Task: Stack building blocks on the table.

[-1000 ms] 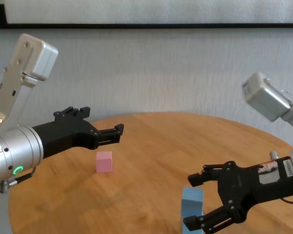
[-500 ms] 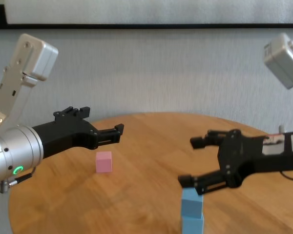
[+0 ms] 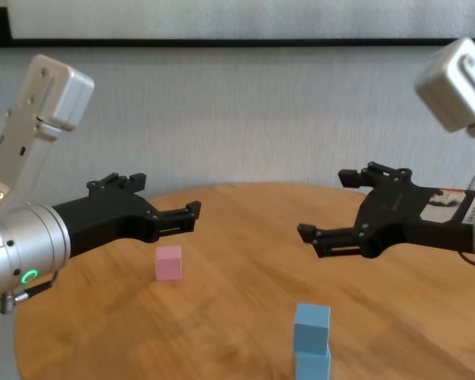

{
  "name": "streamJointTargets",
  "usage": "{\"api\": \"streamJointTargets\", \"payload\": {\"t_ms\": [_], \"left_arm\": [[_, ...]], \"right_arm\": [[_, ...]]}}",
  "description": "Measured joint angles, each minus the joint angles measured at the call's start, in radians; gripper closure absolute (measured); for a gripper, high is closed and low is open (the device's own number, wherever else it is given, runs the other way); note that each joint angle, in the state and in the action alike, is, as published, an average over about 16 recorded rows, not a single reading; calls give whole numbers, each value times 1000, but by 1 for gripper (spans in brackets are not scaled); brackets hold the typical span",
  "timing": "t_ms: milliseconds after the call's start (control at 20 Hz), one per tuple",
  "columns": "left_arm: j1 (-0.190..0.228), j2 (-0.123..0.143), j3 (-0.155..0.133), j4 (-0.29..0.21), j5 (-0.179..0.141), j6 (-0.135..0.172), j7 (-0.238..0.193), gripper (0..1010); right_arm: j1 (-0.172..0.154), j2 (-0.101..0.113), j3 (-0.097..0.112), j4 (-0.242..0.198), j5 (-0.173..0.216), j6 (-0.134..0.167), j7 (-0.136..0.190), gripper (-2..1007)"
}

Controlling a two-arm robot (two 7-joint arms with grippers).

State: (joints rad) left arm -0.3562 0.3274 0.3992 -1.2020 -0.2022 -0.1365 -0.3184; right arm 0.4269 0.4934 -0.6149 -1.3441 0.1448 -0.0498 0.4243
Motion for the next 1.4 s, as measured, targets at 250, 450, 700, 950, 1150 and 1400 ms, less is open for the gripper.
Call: {"api": "streamJointTargets", "payload": {"t_ms": [250,450,700,950,1150,1400], "left_arm": [[0,0,0,0,0,0,0,10],[0,0,0,0,0,0,0,10],[0,0,0,0,0,0,0,10],[0,0,0,0,0,0,0,10],[0,0,0,0,0,0,0,10],[0,0,0,0,0,0,0,10]], "right_arm": [[-46,-45,35,-18,-69,9,-169,0],[-71,-82,60,-21,-113,22,-271,0],[-83,-115,84,-16,-149,41,-345,0],[-85,-134,97,-10,-178,53,-380,0],[-84,-142,106,-6,-187,63,-381,0],[-85,-147,117,-3,-193,63,-378,0]]}}
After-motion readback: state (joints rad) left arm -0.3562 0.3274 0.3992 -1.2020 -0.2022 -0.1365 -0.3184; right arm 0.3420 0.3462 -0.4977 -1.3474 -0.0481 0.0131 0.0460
